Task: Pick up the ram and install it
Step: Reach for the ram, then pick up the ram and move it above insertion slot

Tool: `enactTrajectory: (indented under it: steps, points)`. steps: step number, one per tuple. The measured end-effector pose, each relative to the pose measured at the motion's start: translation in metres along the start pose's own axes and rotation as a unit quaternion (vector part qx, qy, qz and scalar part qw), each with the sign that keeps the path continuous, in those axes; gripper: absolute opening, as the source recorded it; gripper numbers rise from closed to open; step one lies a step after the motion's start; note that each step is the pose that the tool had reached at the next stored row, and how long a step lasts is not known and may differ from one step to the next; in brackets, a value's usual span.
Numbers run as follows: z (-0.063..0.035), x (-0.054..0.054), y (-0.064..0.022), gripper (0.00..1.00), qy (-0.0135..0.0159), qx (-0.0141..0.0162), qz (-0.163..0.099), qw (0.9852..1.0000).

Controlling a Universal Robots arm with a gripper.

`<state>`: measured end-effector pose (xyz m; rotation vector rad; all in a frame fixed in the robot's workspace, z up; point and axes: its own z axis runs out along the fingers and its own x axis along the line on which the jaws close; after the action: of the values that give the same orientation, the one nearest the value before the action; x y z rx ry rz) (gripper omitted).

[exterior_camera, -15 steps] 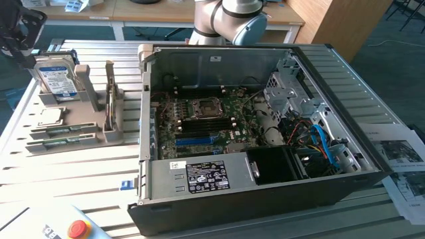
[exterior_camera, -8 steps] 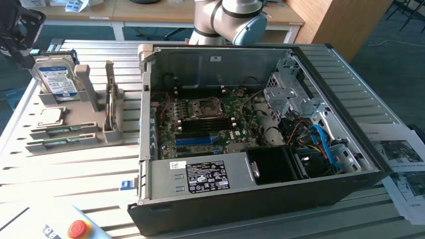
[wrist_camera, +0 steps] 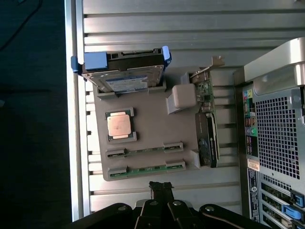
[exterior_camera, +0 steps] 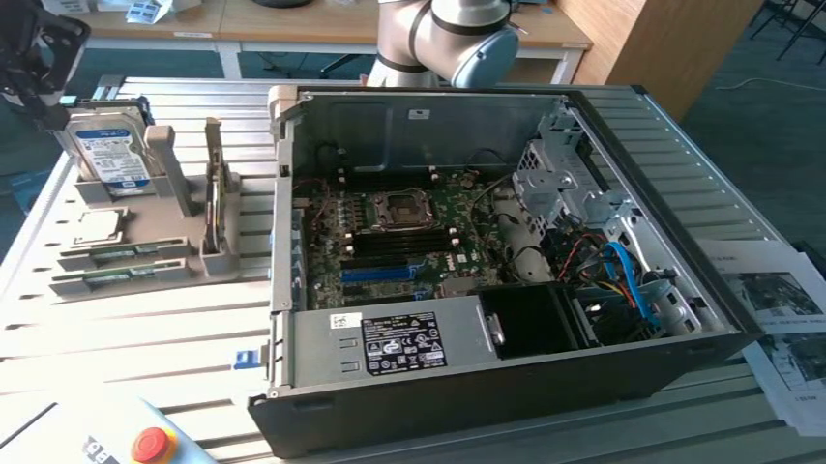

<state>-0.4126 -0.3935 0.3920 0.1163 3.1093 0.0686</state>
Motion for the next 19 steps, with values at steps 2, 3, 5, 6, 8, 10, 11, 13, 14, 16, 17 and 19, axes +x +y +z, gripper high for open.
enactTrajectory:
  steps: [2, 3, 5, 6, 8, 10, 11, 13, 14, 16, 17, 19]
  points:
    - [0.0000, 0.0001, 0.0017, 0.10, 0.0000, 0.0000, 0.000, 1.0000]
    - [0.0001, 0.0002, 0.0025, 0.10, 0.0000, 0.0000, 0.000, 1.0000]
    - [0.0001, 0.0003, 0.0039, 0.10, 0.0000, 0.0000, 0.000, 1.0000]
    - [0.0002, 0.0003, 0.0045, 0.10, 0.0000, 0.0000, 0.000, 1.0000]
    - [0.0002, 0.0004, 0.0055, 0.10, 0.0000, 0.0000, 0.000, 1.0000]
    - [0.0003, 0.0004, 0.0059, 0.10, 0.0000, 0.0000, 0.000, 1.0000]
    - [0.0003, 0.0004, 0.0059, 0.10, 0.0000, 0.0000, 0.000, 1.0000]
    - [0.0002, 0.0005, 0.0060, 0.10, 0.0000, 0.0000, 0.000, 1.0000]
    - [0.0002, 0.0004, 0.0060, 0.10, 0.0000, 0.0000, 0.000, 1.0000]
    - [0.0002, 0.0004, 0.0060, 0.10, 0.0000, 0.0000, 0.000, 1.0000]
    - [0.0002, 0.0004, 0.0060, 0.10, 0.0000, 0.0001, 0.000, 1.0000]
    - [0.0002, 0.0004, 0.0060, 0.10, 0.0000, 0.0000, 0.000, 1.0000]
